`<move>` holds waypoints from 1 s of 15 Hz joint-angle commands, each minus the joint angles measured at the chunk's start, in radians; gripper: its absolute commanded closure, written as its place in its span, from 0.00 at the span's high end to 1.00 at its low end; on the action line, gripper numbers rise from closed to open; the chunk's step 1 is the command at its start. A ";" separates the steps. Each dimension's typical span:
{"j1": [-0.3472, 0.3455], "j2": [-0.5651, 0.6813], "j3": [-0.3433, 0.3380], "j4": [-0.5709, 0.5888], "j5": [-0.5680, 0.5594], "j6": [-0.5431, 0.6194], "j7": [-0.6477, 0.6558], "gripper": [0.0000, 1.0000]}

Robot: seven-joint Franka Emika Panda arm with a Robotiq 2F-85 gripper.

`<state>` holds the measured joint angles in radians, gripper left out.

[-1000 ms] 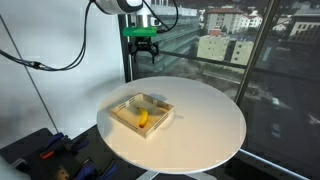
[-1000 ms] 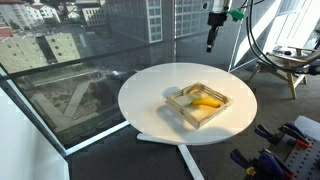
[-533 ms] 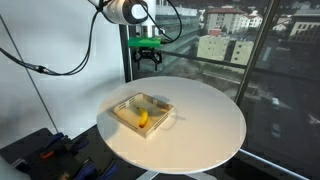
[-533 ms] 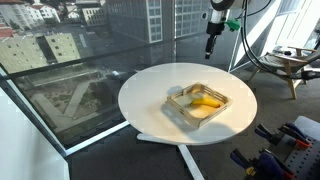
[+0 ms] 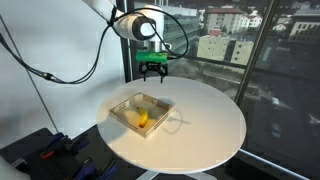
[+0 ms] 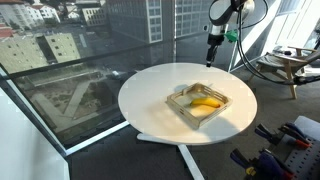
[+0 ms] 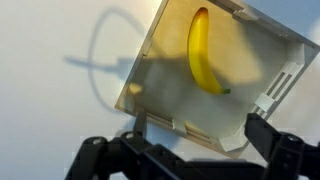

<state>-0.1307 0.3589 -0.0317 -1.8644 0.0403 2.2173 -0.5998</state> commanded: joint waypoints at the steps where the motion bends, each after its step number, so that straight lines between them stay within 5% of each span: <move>1: -0.011 0.044 0.019 0.020 -0.007 0.049 0.000 1.00; 15: -0.002 0.078 0.048 0.002 -0.014 0.095 0.032 1.00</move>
<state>-0.1176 0.4366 0.0000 -1.8640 0.0363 2.3138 -0.5743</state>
